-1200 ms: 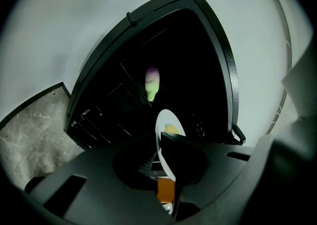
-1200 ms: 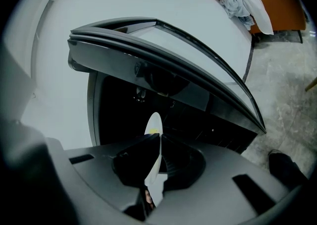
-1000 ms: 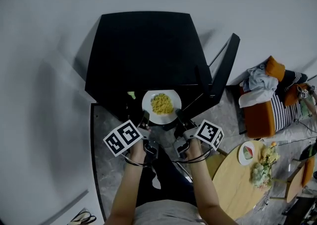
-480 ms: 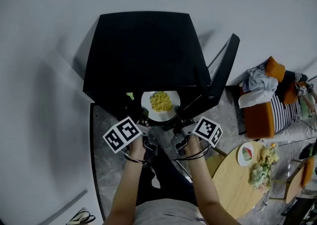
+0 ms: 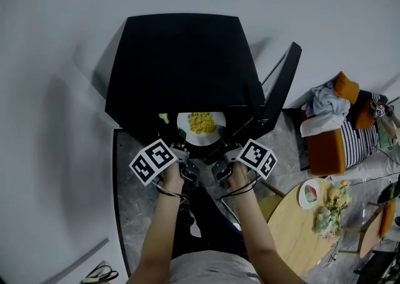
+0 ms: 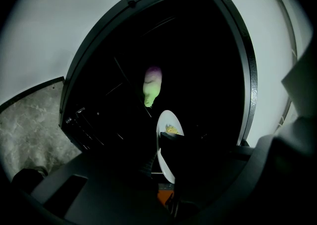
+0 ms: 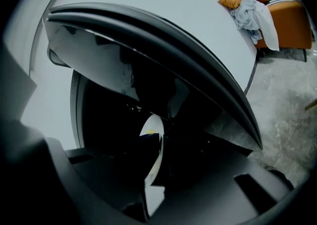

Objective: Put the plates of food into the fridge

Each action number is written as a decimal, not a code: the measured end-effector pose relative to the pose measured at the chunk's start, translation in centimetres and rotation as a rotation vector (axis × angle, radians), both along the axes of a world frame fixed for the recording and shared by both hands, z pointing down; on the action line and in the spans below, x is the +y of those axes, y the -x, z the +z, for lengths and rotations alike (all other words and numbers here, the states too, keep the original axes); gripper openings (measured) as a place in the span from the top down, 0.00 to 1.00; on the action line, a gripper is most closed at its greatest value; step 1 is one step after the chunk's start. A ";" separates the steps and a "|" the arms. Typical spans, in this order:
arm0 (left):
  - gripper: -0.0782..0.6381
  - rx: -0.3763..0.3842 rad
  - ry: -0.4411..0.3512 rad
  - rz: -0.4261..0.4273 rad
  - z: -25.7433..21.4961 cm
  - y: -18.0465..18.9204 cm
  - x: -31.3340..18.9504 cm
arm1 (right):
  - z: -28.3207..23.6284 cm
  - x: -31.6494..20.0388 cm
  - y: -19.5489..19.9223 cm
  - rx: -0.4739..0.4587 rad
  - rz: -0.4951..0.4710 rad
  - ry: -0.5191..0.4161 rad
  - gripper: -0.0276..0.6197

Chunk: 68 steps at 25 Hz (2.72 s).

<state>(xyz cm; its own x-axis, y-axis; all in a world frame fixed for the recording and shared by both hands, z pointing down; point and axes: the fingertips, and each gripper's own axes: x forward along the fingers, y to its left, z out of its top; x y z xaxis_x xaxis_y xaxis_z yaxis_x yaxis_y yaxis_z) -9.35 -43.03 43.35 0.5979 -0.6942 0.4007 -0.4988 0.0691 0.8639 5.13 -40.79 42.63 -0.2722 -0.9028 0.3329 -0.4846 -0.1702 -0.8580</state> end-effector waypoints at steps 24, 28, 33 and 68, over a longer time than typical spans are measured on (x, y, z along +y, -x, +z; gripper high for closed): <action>0.85 0.040 0.008 -0.044 -0.4 -0.1 -1.3 | -1.1 4.7 7.3 1.021 -0.364 -0.365 0.94; 0.85 0.042 0.010 -0.046 -0.5 -0.2 -1.3 | -0.5 4.0 7.8 1.011 -0.371 -0.338 0.94; 0.85 0.056 0.010 -0.046 -0.5 -0.1 -1.4 | -0.6 3.1 7.1 0.973 -0.340 -0.332 0.94; 0.85 -0.436 -0.593 0.141 -7.3 0.9 4.3 | -5.8 0.6 6.2 0.863 -0.178 -0.402 0.94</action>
